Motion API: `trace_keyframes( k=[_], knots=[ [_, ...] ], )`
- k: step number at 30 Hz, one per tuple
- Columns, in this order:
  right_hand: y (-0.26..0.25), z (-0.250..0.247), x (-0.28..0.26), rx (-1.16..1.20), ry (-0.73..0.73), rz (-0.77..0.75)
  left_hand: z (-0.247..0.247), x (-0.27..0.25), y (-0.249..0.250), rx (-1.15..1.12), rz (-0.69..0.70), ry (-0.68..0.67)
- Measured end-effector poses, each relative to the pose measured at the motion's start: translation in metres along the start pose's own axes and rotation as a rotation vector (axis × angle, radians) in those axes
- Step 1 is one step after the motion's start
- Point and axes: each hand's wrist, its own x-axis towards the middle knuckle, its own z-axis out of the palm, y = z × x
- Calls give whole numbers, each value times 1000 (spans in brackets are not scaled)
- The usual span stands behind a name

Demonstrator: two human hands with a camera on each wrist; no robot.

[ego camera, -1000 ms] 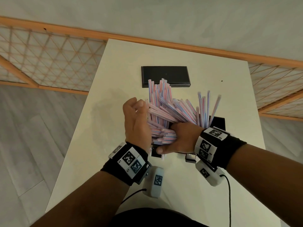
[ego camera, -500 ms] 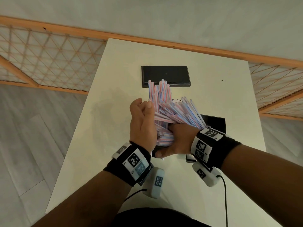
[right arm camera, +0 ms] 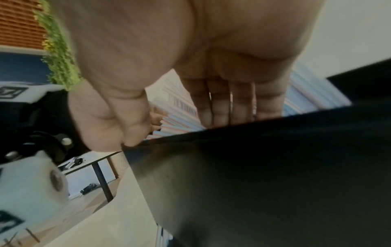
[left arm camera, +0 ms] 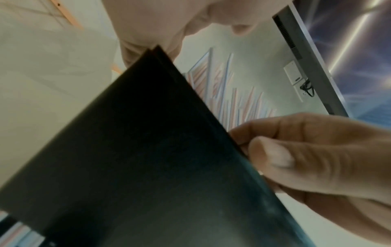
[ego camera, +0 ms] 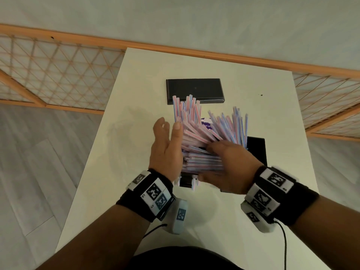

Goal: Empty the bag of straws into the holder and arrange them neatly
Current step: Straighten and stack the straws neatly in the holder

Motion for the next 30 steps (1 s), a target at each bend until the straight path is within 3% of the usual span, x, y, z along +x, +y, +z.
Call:
trace_keyframes(
  k=[3, 12, 30],
  knots=[
    [4, 10, -5, -101, -68, 10, 6, -2, -4, 77, -26, -58],
    [15, 19, 2, -187, -129, 106, 7, -9, -8, 51, 78, -19],
    [-2, 22, 25, -116, -289, 171, 10, 0, -19, -9, 125, -45]
  ],
)
